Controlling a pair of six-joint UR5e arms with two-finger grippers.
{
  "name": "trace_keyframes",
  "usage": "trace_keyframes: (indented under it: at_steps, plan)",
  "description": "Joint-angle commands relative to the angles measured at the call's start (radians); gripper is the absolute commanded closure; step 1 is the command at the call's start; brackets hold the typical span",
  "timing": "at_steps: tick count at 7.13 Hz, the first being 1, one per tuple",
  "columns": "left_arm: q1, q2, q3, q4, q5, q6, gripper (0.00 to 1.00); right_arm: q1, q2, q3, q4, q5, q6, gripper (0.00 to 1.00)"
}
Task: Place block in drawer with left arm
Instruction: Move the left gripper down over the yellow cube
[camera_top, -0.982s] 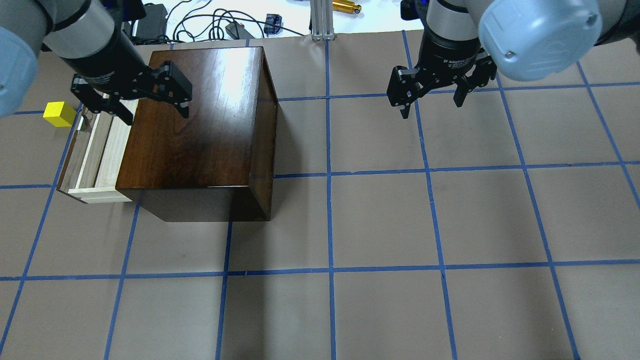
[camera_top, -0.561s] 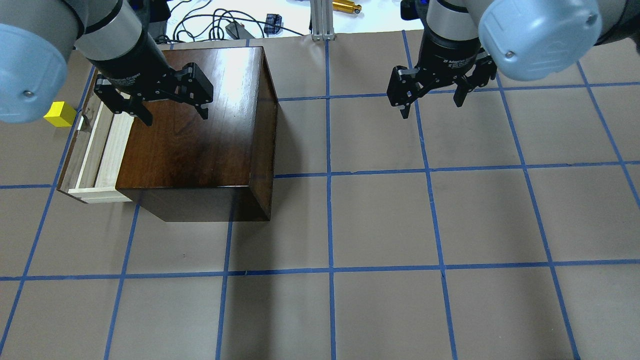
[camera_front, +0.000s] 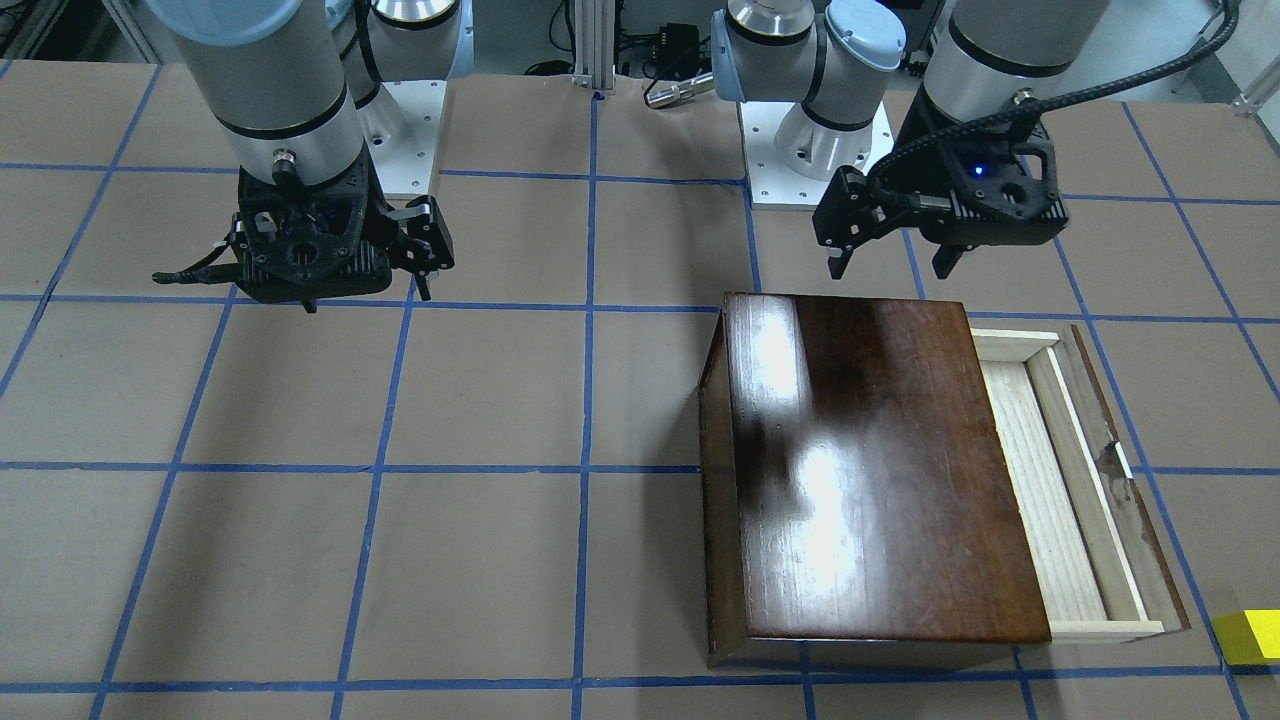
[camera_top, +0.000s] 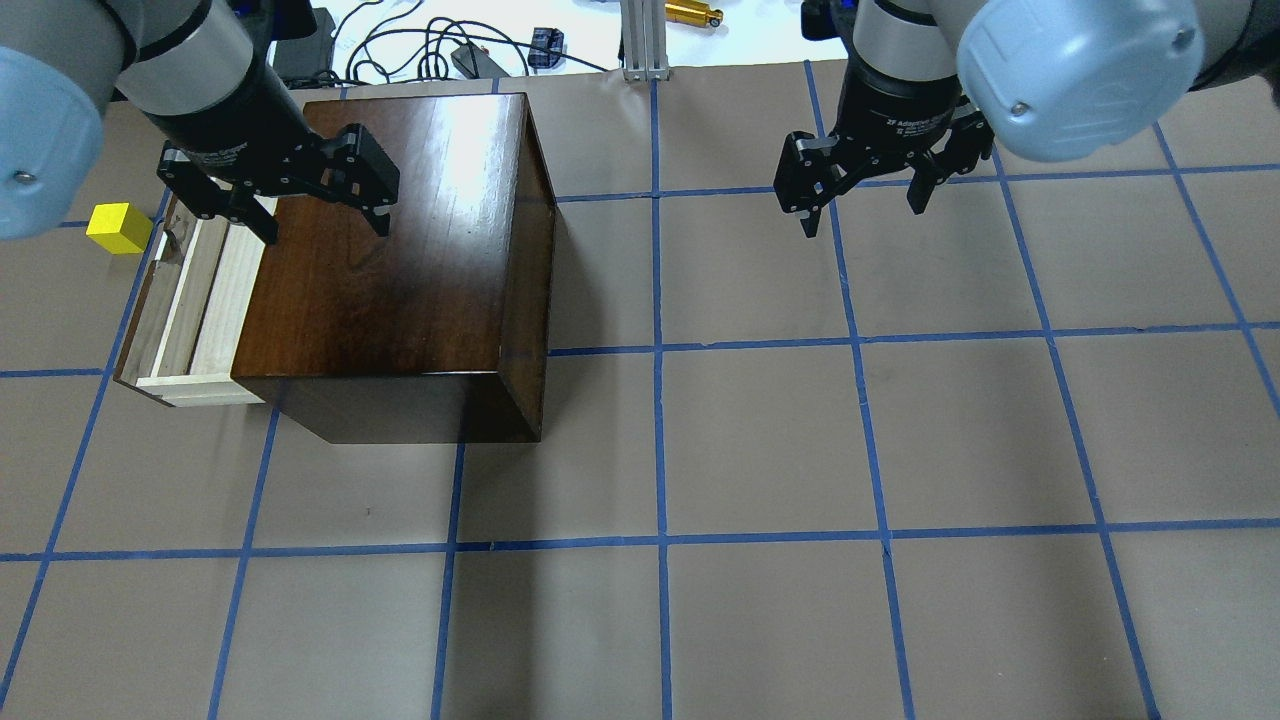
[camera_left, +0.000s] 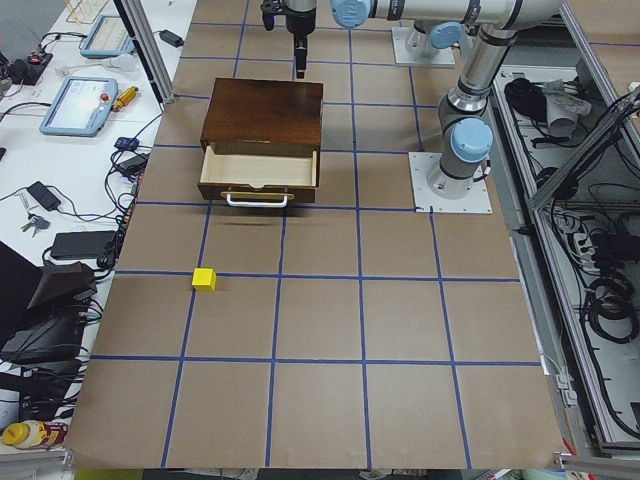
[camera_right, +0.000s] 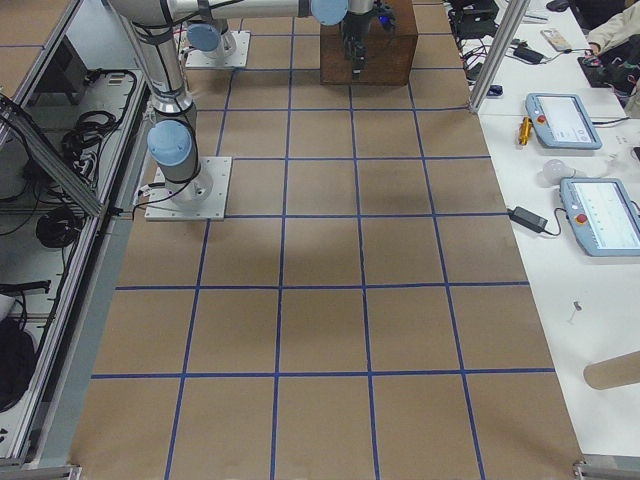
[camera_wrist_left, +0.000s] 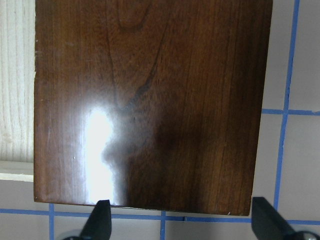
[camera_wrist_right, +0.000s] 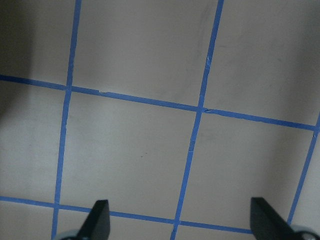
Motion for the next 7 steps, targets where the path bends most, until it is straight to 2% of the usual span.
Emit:
trace_keyframes:
  at_steps: [1,3,4,5,6,7]
  plan:
    - [0.185,-0.005,-0.004,0.000,-0.010,0.275,0.00,0.000,0.000,0.000,0.000,0.000,-0.001,0.00]
    - [0.385,-0.040,0.017,0.001,-0.044,0.591,0.00,0.000,0.000,0.000,0.000,0.000,0.001,0.00]
    - [0.458,-0.098,0.063,0.000,-0.043,0.796,0.00,0.000,0.000,0.000,0.000,0.000,0.001,0.00]
    - [0.500,-0.164,0.090,0.006,-0.034,1.017,0.00,0.000,0.000,0.000,0.000,0.000,-0.001,0.00]
    - [0.510,-0.218,0.101,0.108,-0.023,1.192,0.00,0.000,0.000,0.000,0.000,0.000,-0.001,0.00]
    - [0.525,-0.268,0.115,0.148,0.003,1.343,0.00,0.000,0.000,0.000,0.000,0.000,0.001,0.00]
